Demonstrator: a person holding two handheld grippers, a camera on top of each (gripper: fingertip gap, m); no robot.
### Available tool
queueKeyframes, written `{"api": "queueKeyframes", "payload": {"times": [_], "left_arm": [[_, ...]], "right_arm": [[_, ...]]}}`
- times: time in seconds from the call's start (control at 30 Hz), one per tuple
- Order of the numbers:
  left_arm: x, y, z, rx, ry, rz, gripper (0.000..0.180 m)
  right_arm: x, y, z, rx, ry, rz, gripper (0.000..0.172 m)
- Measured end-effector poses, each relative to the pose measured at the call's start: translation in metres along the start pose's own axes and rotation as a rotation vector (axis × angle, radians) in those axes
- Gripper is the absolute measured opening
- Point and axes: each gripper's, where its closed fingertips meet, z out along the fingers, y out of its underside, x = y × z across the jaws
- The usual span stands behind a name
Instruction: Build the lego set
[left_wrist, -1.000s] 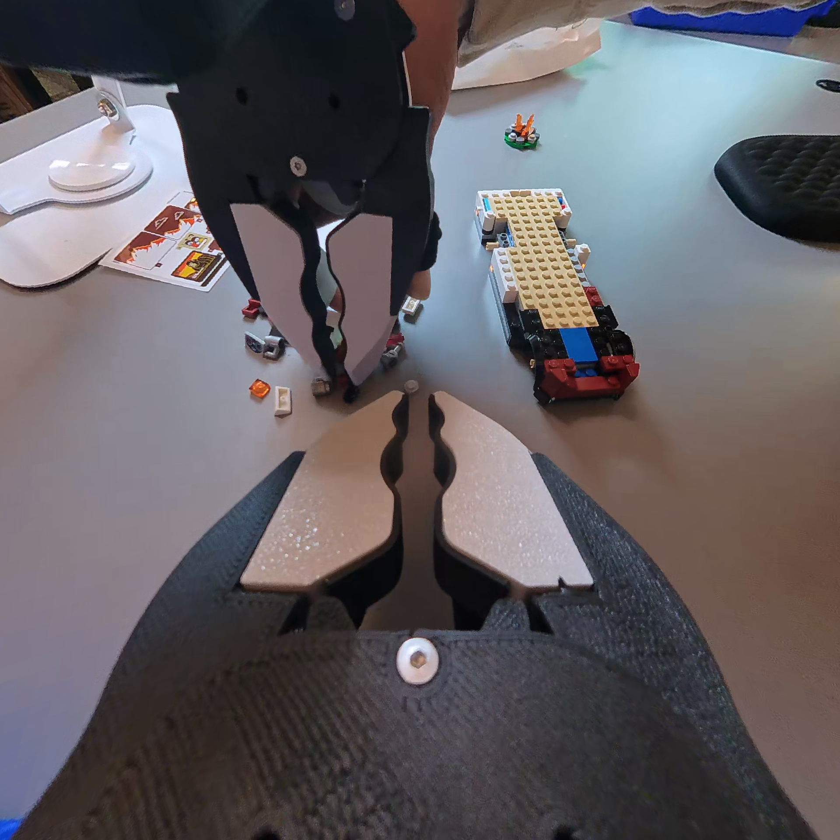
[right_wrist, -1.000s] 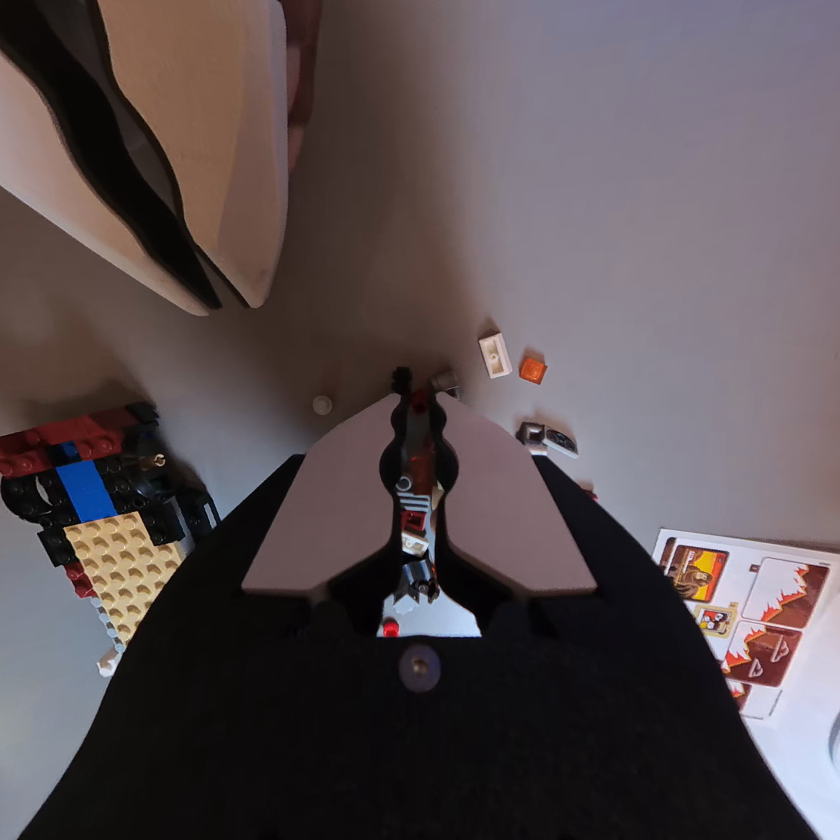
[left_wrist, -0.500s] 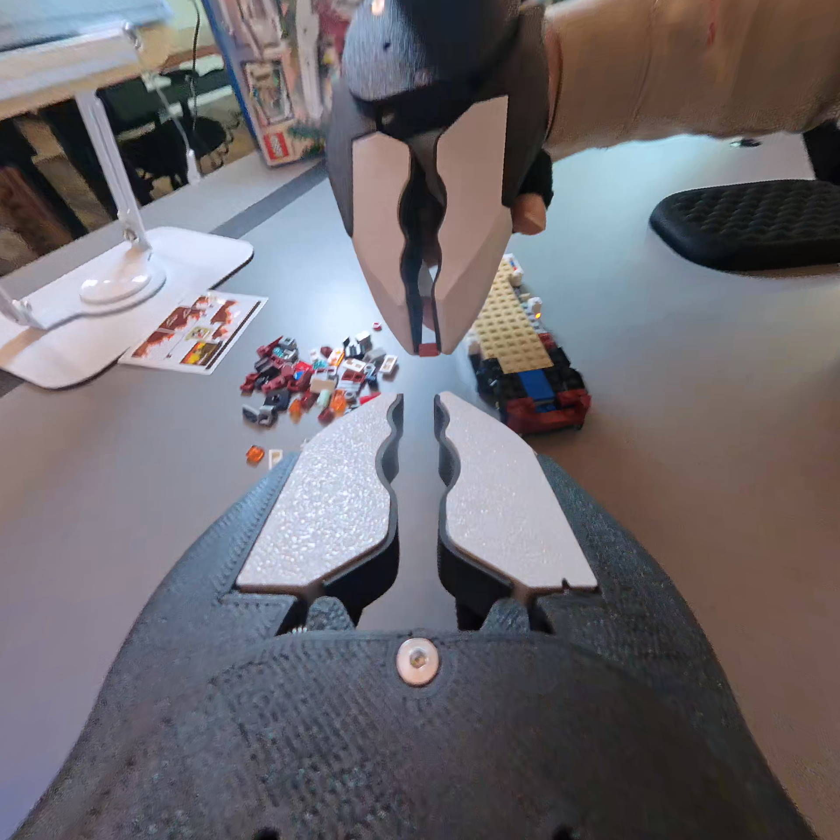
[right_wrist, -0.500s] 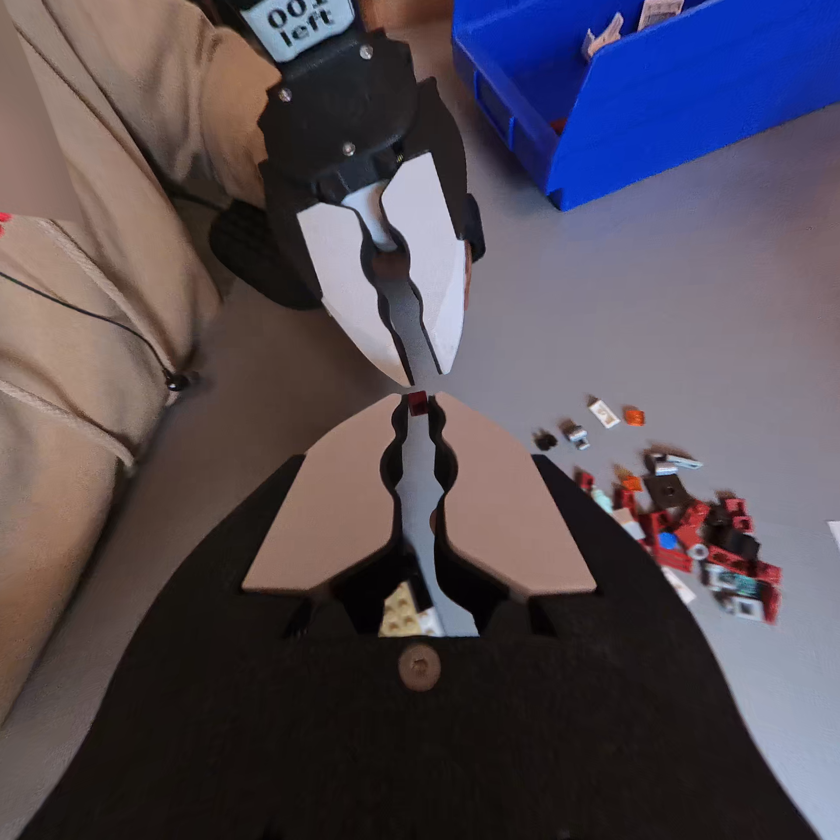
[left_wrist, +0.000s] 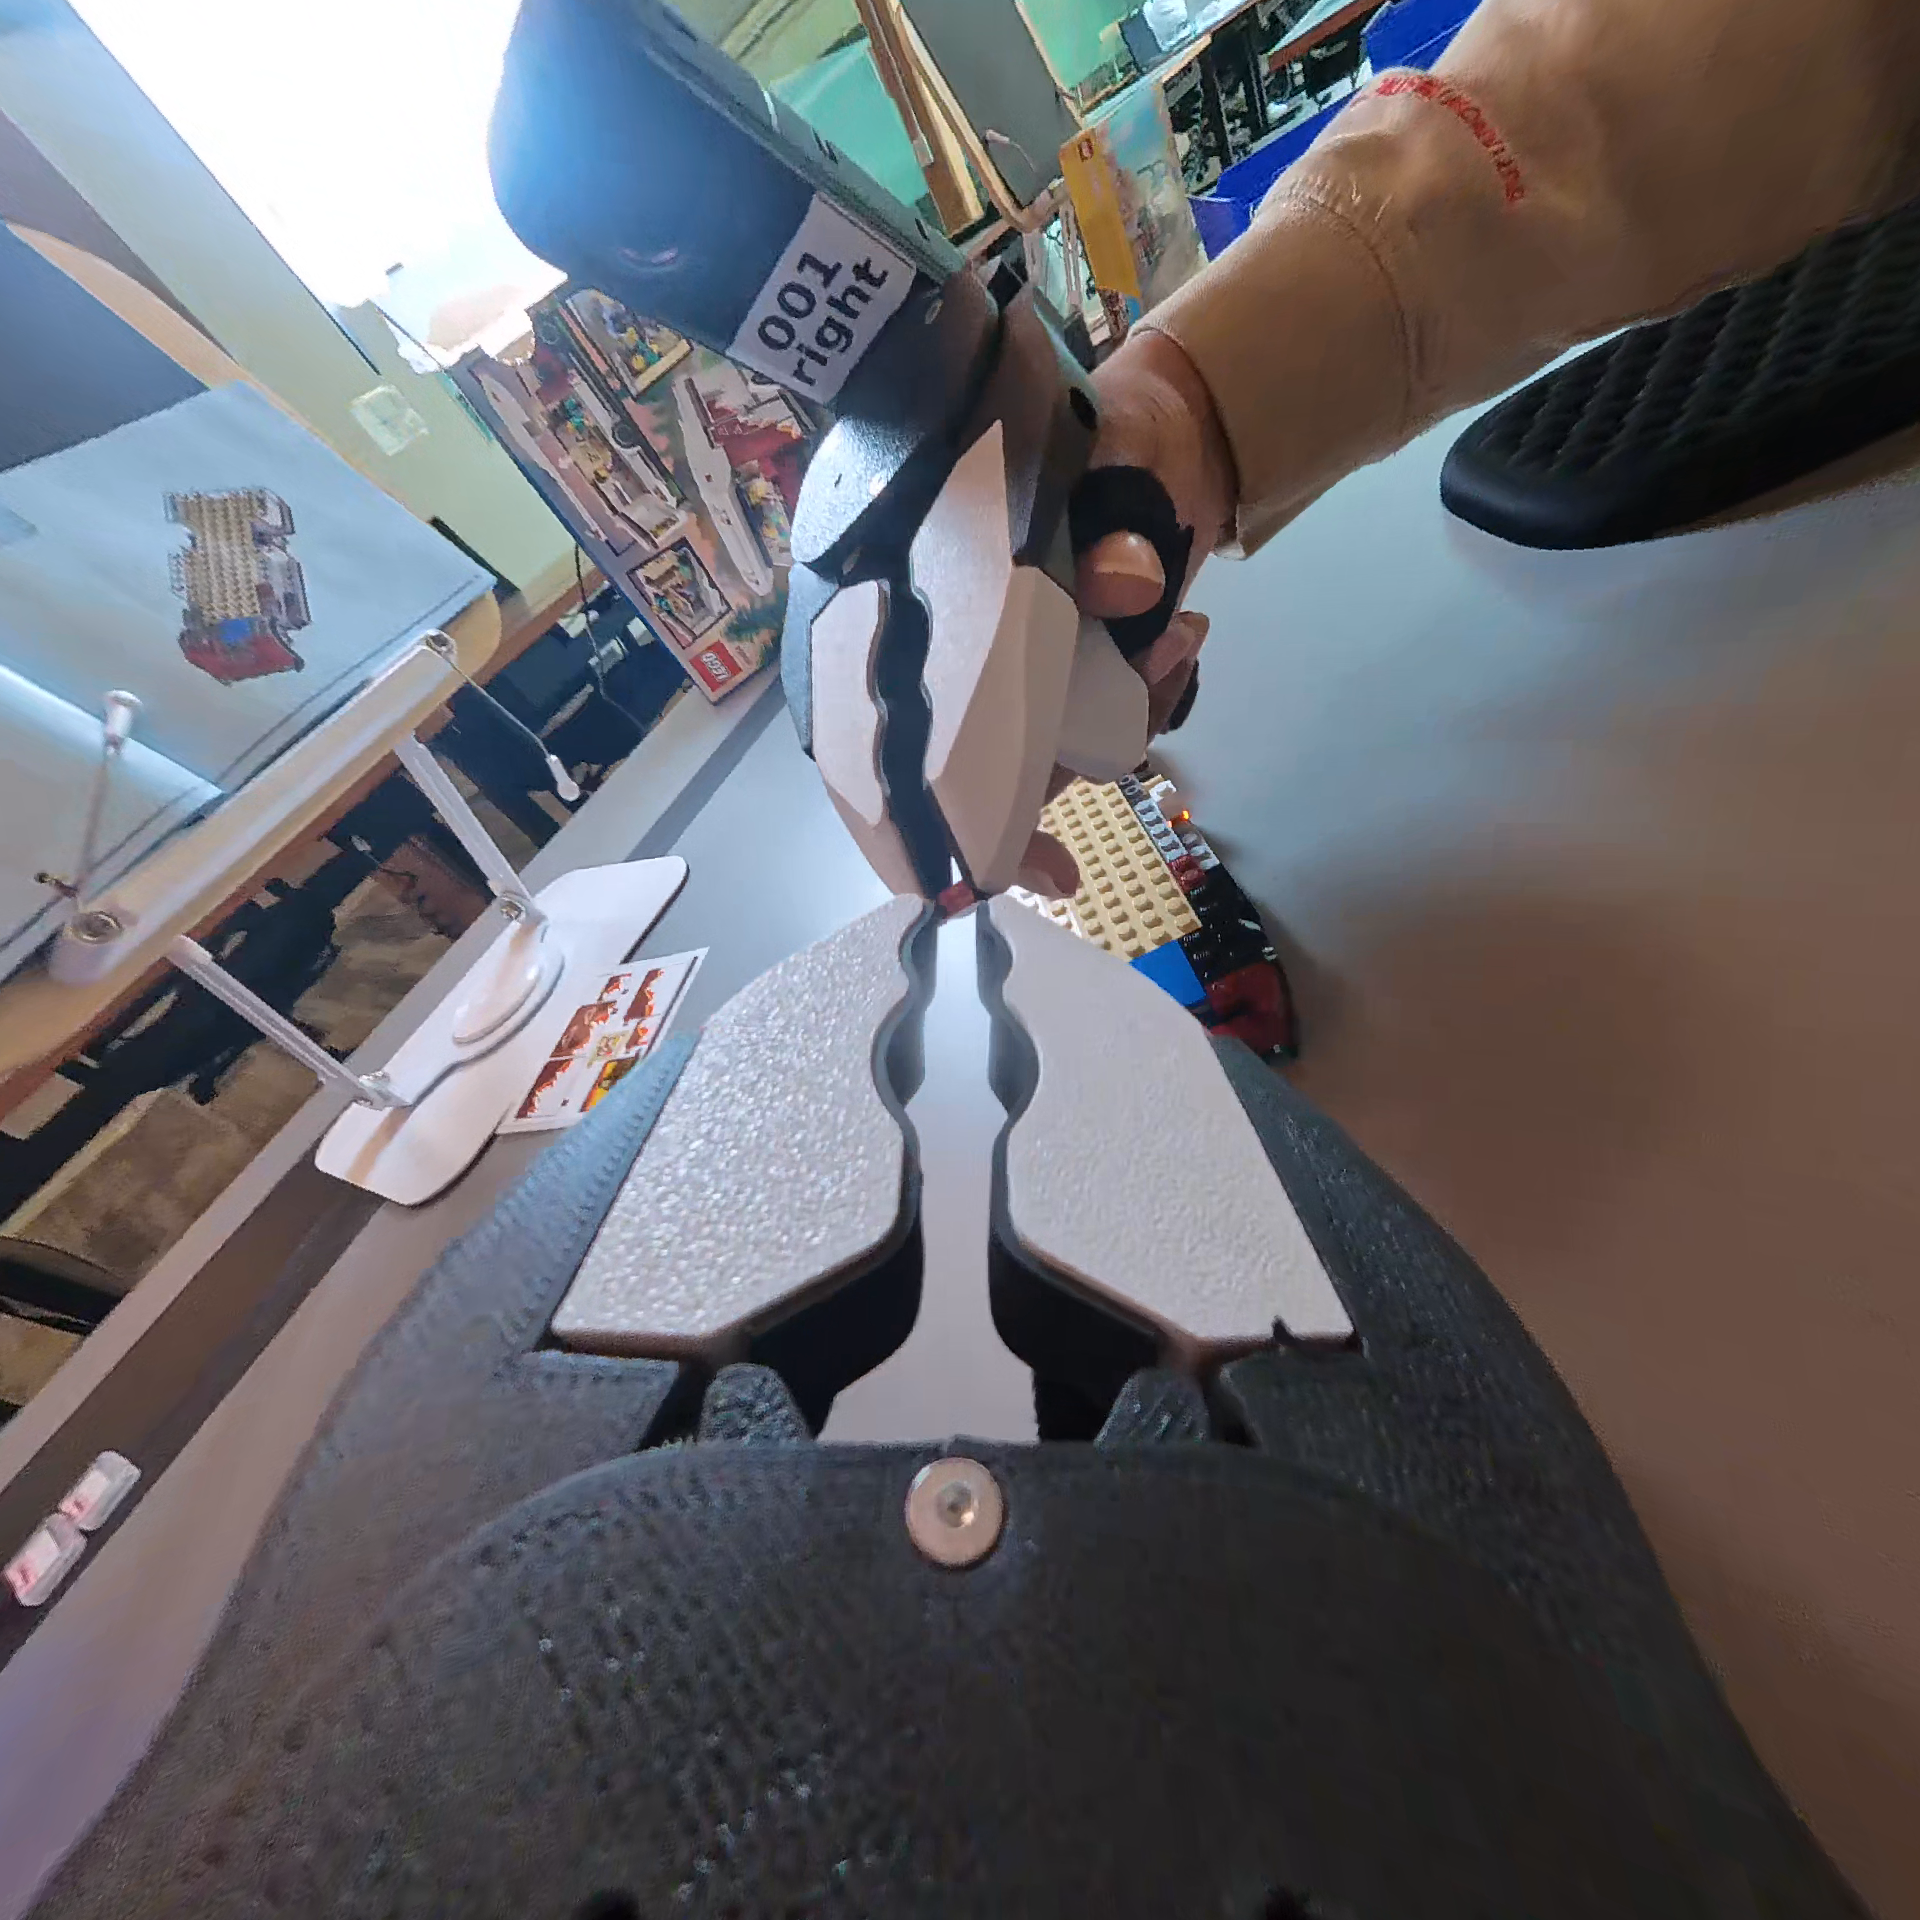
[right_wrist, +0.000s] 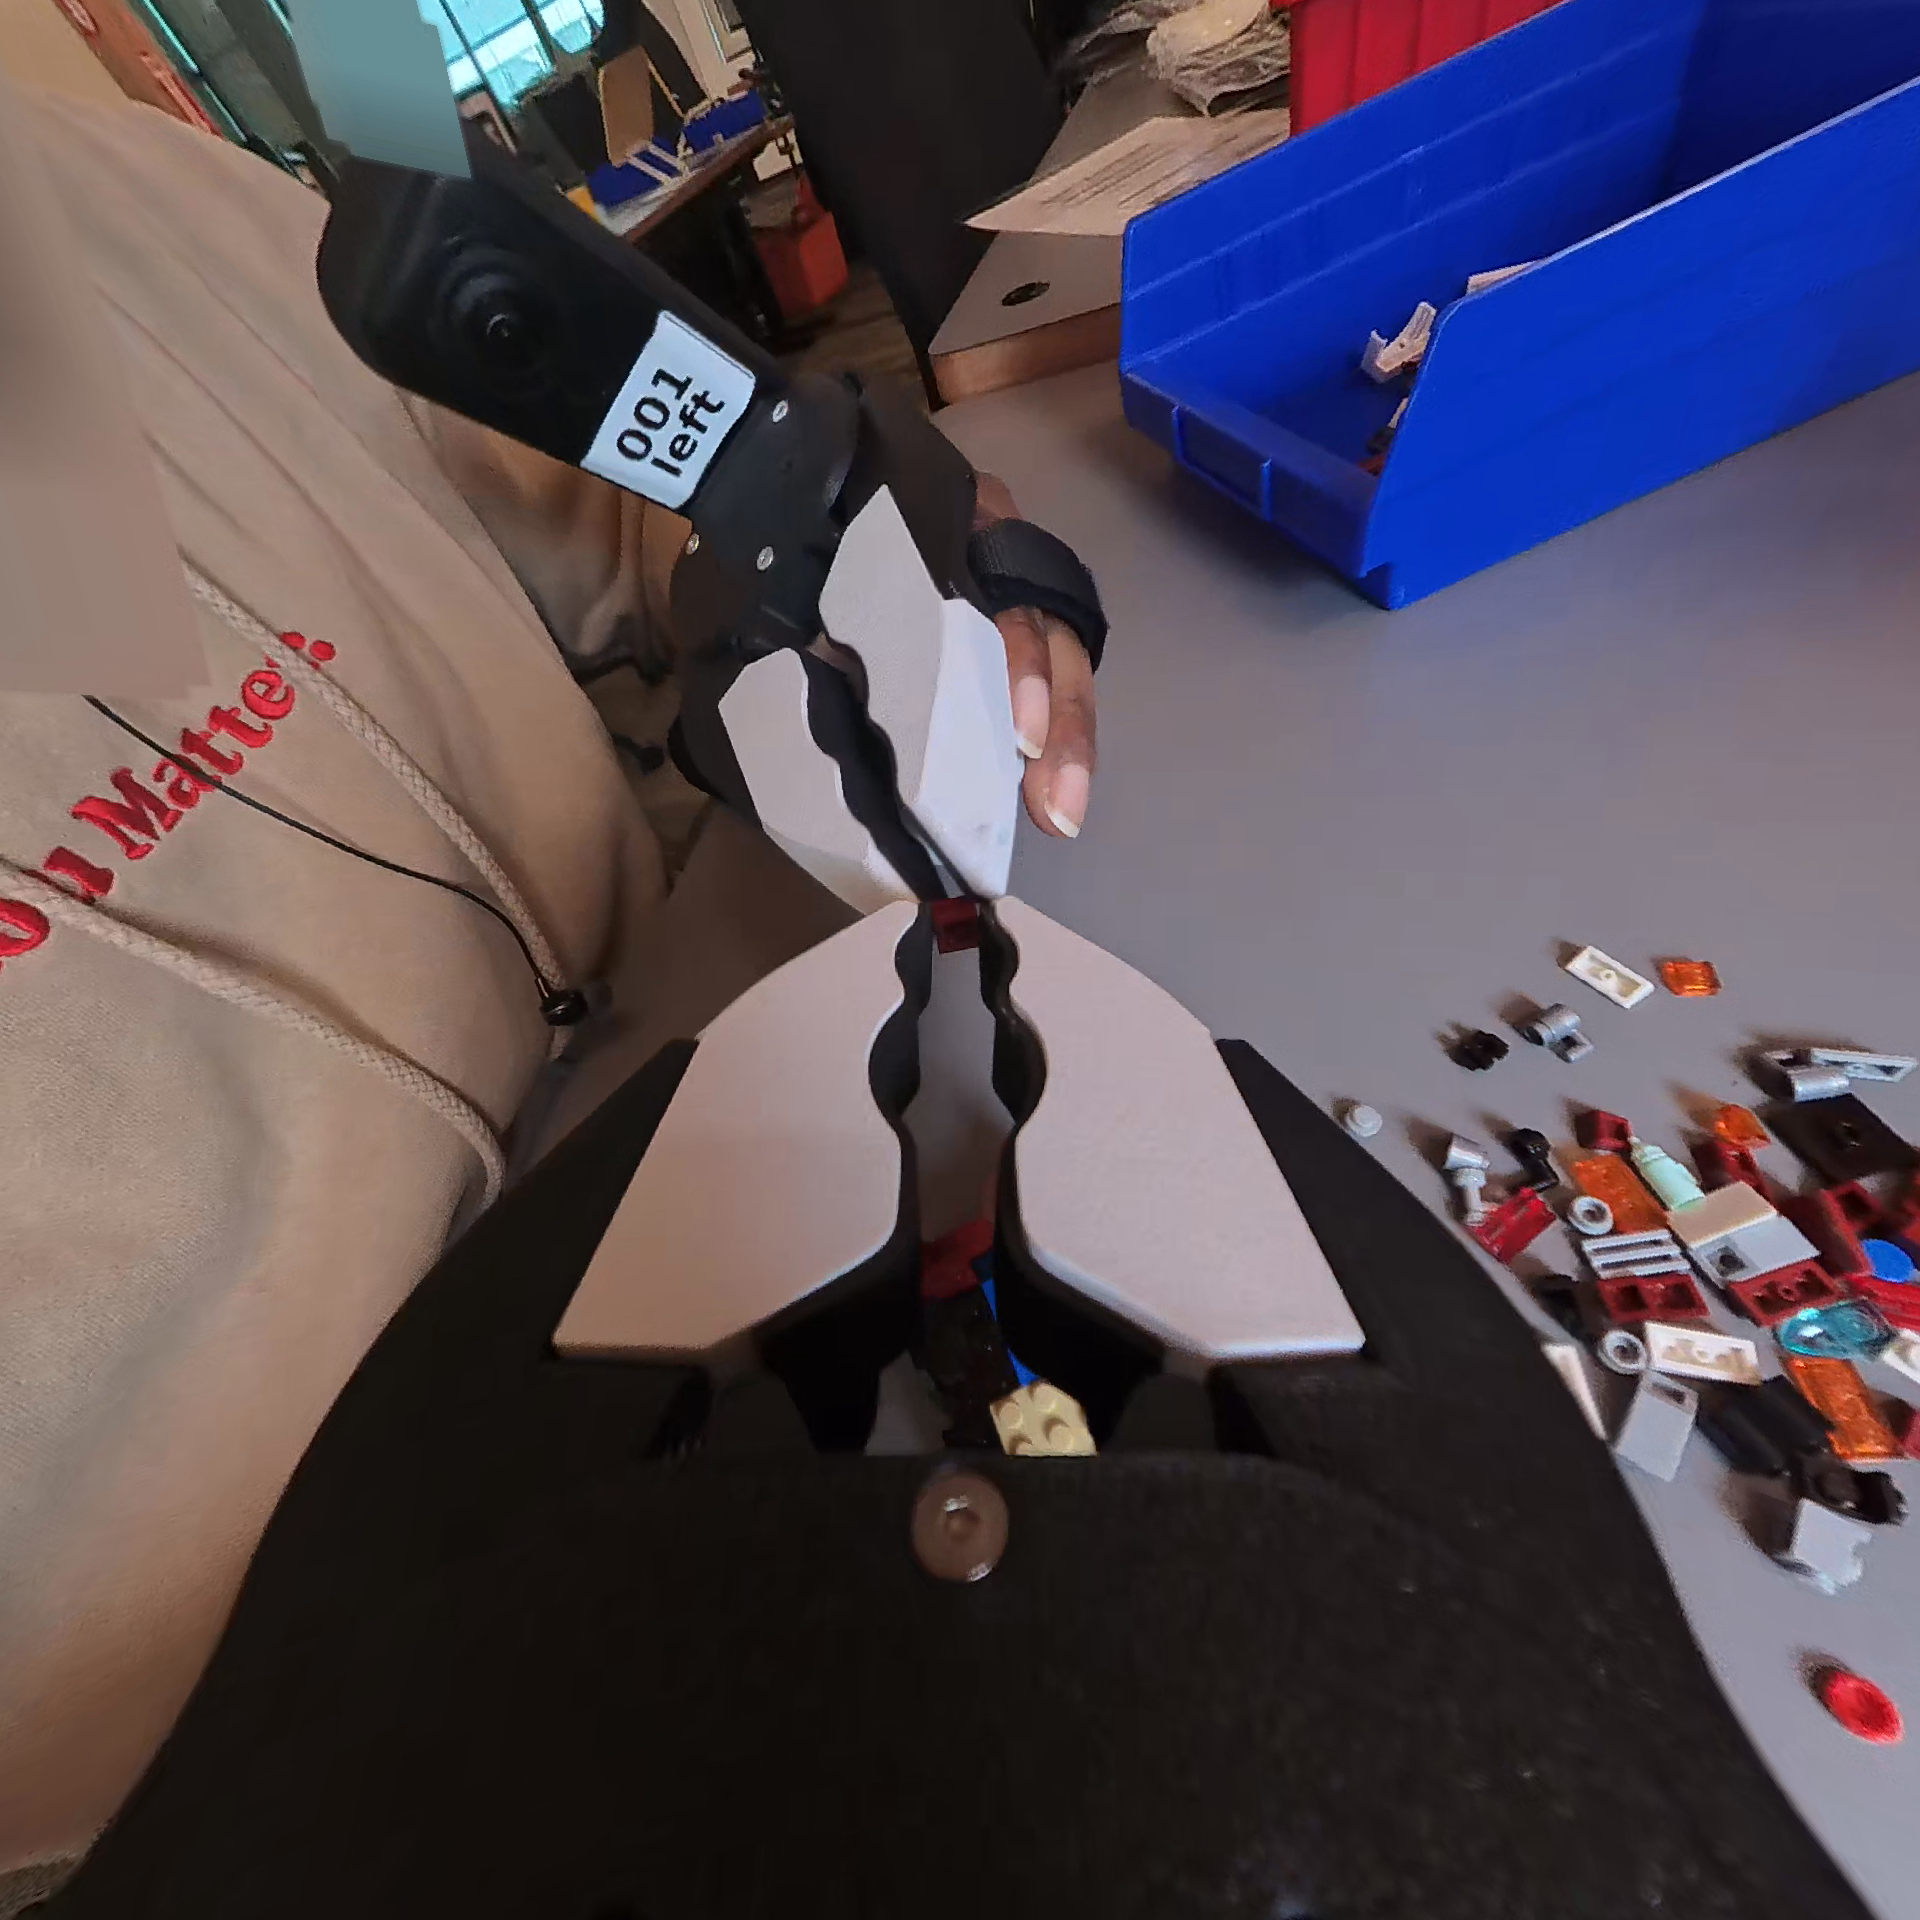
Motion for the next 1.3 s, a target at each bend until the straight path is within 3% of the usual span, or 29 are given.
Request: {"api": "queueKeyframes", "payload": {"times": [0.23, 0.4, 0.53, 0.63, 1.13, 1.3], "left_arm": [[0.008, 0.000, 0.003, -0.003, 0.016, 0.022, 0.004], [0.006, -0.006, 0.001, 0.071, 0.206, -0.455, 0.008], [0.002, -0.015, -0.002, 0.153, 0.400, -0.922, 0.013], [0.004, -0.021, -0.003, 0.196, 0.490, -1.076, 0.012], [0.007, -0.027, -0.007, 0.239, 0.633, -1.288, 0.004], [0.008, -0.023, -0.006, 0.212, 0.618, -1.264, 0.003]], "right_arm": [[-0.004, 0.007, -0.004, 0.015, 0.022, -0.006, 0.008], [-0.004, 0.005, -0.010, 0.019, 0.136, -0.130, 0.008], [-0.008, -0.001, -0.014, 0.005, 0.295, -0.357, 0.008], [-0.013, -0.004, -0.011, -0.017, 0.392, -0.515, 0.008], [-0.018, -0.011, -0.010, -0.076, 0.528, -0.833, 0.008], [-0.017, -0.008, -0.010, -0.103, 0.549, -0.857, 0.008]]}}
